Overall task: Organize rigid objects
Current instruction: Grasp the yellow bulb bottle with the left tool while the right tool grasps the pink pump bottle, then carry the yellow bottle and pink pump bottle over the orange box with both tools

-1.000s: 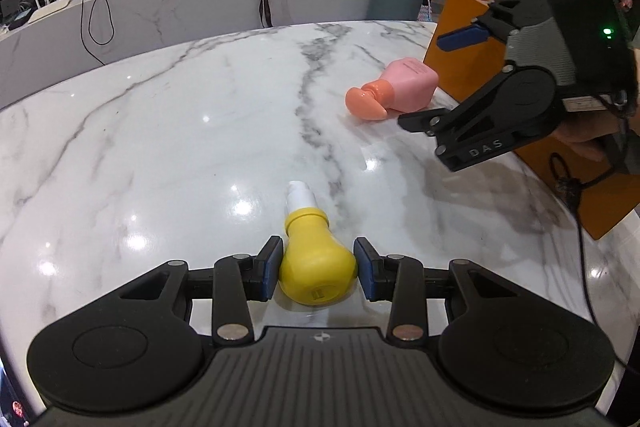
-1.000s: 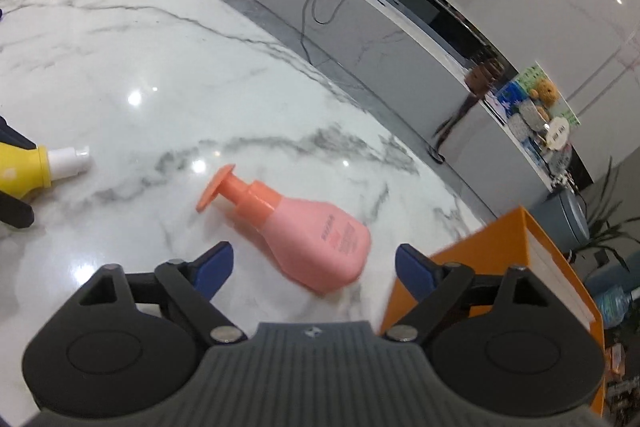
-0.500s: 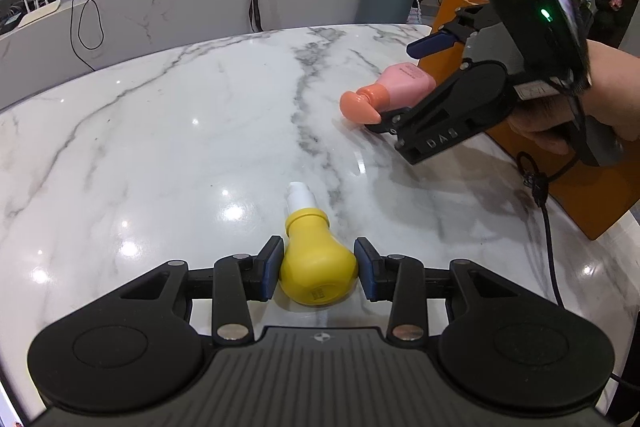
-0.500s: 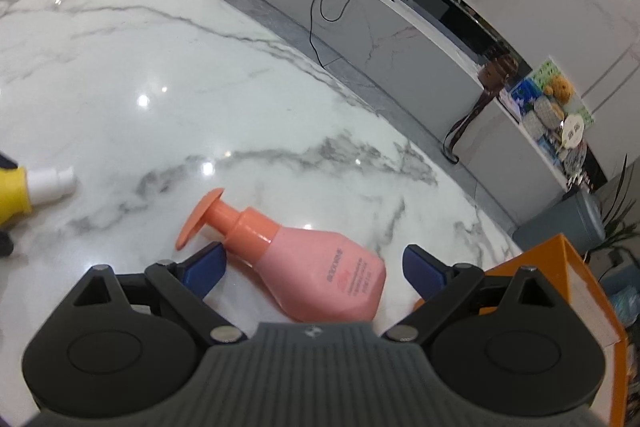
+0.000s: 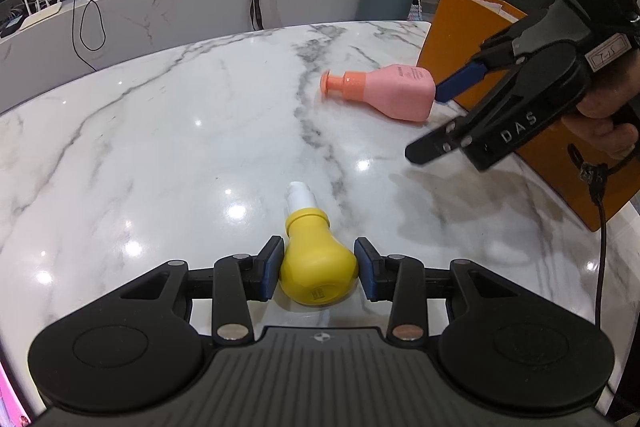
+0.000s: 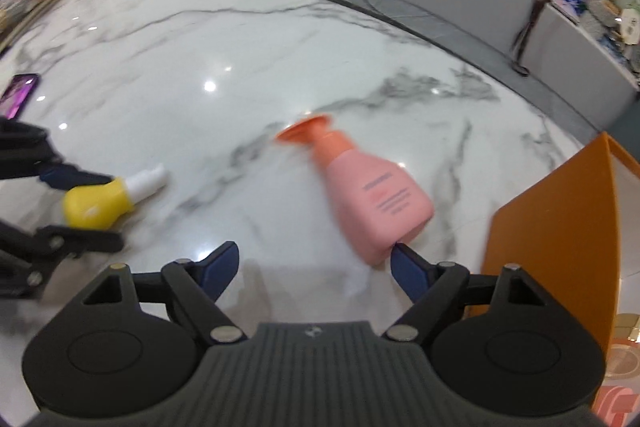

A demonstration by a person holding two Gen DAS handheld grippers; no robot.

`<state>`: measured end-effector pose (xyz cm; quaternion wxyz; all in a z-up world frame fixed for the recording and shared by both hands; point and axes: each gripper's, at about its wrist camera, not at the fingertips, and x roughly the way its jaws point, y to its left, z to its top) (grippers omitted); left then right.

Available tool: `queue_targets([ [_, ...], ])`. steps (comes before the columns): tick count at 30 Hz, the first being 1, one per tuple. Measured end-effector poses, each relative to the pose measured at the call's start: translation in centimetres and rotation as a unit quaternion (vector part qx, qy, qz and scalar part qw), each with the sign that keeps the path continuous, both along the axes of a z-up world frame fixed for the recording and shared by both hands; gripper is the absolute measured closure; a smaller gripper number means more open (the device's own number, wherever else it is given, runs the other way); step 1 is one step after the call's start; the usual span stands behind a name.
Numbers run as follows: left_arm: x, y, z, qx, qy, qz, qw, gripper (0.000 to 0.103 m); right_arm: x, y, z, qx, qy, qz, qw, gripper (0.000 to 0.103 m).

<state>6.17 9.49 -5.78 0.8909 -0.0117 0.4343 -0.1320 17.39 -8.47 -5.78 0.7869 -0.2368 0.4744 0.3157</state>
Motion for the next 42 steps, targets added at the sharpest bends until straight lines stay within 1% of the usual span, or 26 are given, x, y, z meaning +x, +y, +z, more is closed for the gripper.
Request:
queue_targets([
  [2,0.1,0.0,-0.1,0.001,0.000,0.001,1.0000,0.057,-0.1,0.1,0.2,-0.007,-0.023,-0.004,1.000,0.021],
  [3,0.1,0.0,-0.1,0.001,-0.001,0.001,1.0000,0.057,-0.1,0.2,0.1,-0.018,-0.042,-0.005,0.999,0.019],
  [5,0.2,0.0,-0.1,0.001,-0.002,0.002,1.0000,0.057,0.0,0.3,-0.2,-0.035,-0.079,-0.002,0.996,0.019],
  [9,0.2,0.2,-0.1,0.000,-0.003,0.002,1.0000,0.056,0.6,0.7,-0.7,-0.020,-0.101,0.002,0.995,0.019],
  [10,0.2,0.2,-0.1,-0.001,-0.003,0.002,1.0000,0.056,0.9,0.9,-0.9,-0.016,-0.102,0.001,0.995,0.021],
  [12,0.2,0.3,-0.2,-0.002,-0.003,0.002,1.0000,0.056,1.4,0.9,-1.1,-0.011,-0.097,-0.005,0.995,0.025],
  [14,0.1,0.3,-0.2,-0.003,-0.004,0.003,1.0000,0.056,1.8,0.7,-1.2,-0.005,-0.089,-0.013,0.996,0.034],
  [16,0.1,0.3,-0.2,-0.003,-0.006,0.003,1.0000,0.056,2.2,0.6,-1.2,0.002,-0.078,-0.025,0.997,0.039],
  [20,-0.2,0.3,-0.2,-0.001,-0.009,0.003,1.0000,0.056,2.5,0.3,-1.3,0.008,-0.064,-0.047,0.997,0.041],
  [21,-0.2,0.3,-0.2,0.001,-0.008,0.003,1.0000,0.056,2.5,0.2,-1.4,0.007,-0.063,-0.050,0.997,0.043],
  [22,-0.2,0.3,-0.2,0.002,-0.007,0.003,1.0000,0.056,2.5,0.2,-1.4,0.005,-0.062,-0.052,0.997,0.052],
  [23,-0.2,0.2,-0.1,0.002,-0.007,0.002,1.0000,0.057,2.5,0.3,-1.5,0.004,-0.059,-0.054,0.997,0.054],
  [24,-0.2,0.1,-0.1,0.002,-0.007,0.001,1.0000,0.059,2.5,0.2,-1.5,0.005,-0.054,-0.056,0.997,0.055],
  [32,0.3,0.0,0.1,0.006,-0.002,0.007,1.0000,0.059,2.0,0.2,-1.1,0.002,-0.042,-0.059,0.997,0.057],
  [38,0.1,-0.5,0.5,0.010,-0.009,0.004,0.9999,0.060,1.8,-0.4,0.2,0.014,-0.030,-0.066,0.997,0.058],
  [42,0.0,-0.7,1.0,0.009,-0.013,0.007,0.9998,0.060,1.2,-0.6,1.0,0.017,-0.032,-0.063,0.997,0.059],
])
